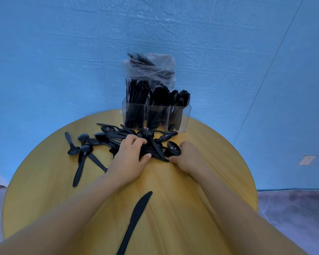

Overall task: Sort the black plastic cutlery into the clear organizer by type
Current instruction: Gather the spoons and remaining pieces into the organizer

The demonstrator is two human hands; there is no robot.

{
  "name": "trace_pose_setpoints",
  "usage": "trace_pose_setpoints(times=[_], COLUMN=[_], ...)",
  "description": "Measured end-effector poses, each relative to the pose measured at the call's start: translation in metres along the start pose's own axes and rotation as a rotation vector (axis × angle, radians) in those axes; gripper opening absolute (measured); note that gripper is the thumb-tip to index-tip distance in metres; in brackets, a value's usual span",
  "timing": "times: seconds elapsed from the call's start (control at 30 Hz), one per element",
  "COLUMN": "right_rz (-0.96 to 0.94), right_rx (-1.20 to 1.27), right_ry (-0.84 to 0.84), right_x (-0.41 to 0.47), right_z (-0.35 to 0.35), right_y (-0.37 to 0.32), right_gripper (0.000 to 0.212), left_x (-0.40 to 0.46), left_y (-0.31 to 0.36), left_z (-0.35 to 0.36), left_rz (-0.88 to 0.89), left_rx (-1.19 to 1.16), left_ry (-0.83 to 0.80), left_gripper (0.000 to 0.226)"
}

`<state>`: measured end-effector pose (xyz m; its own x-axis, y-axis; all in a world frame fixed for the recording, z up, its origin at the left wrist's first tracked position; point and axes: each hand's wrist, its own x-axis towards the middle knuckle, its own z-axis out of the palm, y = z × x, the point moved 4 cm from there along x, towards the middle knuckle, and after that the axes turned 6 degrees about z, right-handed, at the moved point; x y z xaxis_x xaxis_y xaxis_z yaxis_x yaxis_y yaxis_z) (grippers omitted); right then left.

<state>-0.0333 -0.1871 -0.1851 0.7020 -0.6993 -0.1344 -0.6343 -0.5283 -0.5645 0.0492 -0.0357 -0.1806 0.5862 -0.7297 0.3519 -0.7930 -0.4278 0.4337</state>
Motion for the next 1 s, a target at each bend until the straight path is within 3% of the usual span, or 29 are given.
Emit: trace_pose_setpoints(times=[0.13,0.43,0.63,0.77,1.0], right_rz=[0.034,0.012,-0.047,-0.072,-0.076], right_rx=[0.031,0.104,0.222,0.25,0.317], right_ry=[-0.022,-0.04,-0.016,-0.01,0.066], right_x=[0.0,-0.01,-0.019,-0.02,-0.019], right_z=[-0.002,-0.018,-0.025,-0.025,-0.036], right_y=[0.006,0.022,0.026,0.021,0.023], right_gripper=[0.024,0.019,0.013,0.011,0.01], left_x=[0.004,0.012,0.017,0.018,0.017], left_y=[-0.002,-0.011,-0.017,-0.019,-0.022], left_z=[0.003,0.001,-0.001,-0.001,-0.019], left_rz=[-0.049,-0.155,-0.133,-0.116,-0.111], left_rx=[-0.013,-0.032,0.069,0.118,0.068], left_ry=[-0.008,0.017,-0.034,-0.039,0.128], left_gripper=[0.05,0.05,0.026,0.029,0.026])
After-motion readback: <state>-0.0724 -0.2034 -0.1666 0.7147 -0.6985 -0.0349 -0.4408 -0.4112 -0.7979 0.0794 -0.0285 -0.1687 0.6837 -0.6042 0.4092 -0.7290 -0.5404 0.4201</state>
